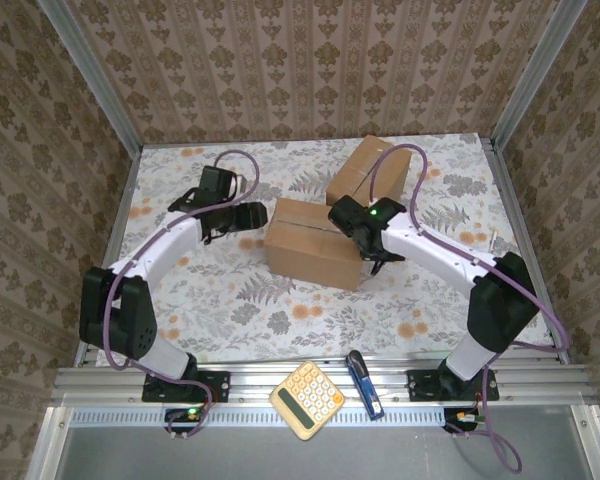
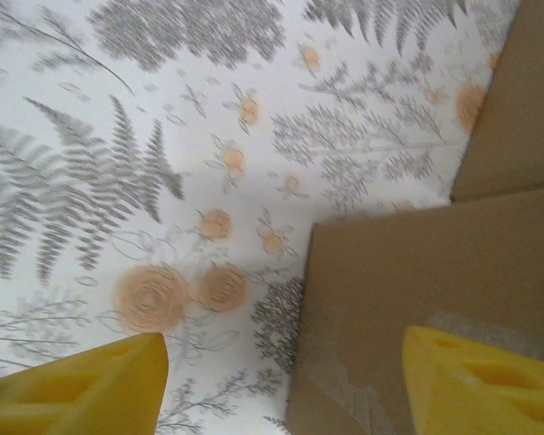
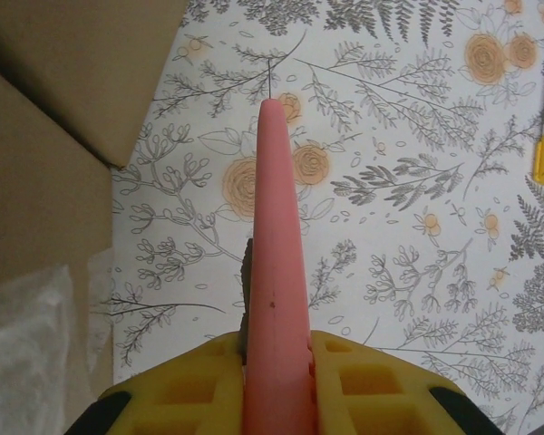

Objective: Unpack the express box

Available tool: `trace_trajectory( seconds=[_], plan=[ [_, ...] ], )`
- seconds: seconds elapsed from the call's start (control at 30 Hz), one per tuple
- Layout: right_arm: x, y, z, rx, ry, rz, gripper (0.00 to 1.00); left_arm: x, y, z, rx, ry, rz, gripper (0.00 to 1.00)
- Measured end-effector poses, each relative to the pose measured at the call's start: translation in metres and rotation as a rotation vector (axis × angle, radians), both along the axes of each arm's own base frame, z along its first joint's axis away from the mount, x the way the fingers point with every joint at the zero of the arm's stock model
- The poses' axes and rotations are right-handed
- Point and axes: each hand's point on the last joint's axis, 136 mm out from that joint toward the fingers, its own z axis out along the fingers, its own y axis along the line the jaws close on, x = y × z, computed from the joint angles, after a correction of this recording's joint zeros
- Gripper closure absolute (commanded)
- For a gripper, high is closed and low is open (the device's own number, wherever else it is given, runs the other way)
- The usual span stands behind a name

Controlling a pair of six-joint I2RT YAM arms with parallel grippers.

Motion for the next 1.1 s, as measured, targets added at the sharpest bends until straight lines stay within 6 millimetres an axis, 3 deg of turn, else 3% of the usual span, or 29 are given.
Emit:
trace_trajectory(
  seconds=[0.17,0.33,0.47,0.6,0.7,0.83,1.1],
  plan=[
    [-0.011,-0.015,0.023,0.035,-0.056,-0.015,1.0,0.011,0.023,0.028,0.056,-0.064,0.075,0.22],
    [-0.034,-0.034,0.079,0.132,-0.206,0.031,1.0,-0.006,0.023,0.082,0.017,-0.178,0.061,0.18],
    [-0.057,-0.044,0.136,0.278,-0.407,0.116,1.0,-0.031,-0.013,0.133,-0.11,-0.271,-0.076,0.19],
    [-0.075,-0.037,0.178,0.455,-0.594,0.247,1.0,-0.065,-0.07,0.167,-0.241,-0.314,-0.29,0.18],
    [-0.079,-0.018,0.192,0.566,-0.67,0.355,1.0,-0.092,-0.106,0.179,-0.329,-0.319,-0.44,0.14],
    [-0.076,0.016,0.201,0.711,-0.733,0.493,1.0,-0.115,-0.138,0.203,-0.458,-0.371,-0.587,0.07],
    [-0.075,0.058,0.226,0.965,-0.901,0.646,1.0,-0.152,-0.174,0.223,-0.645,-0.44,-0.786,0.04]
  ],
)
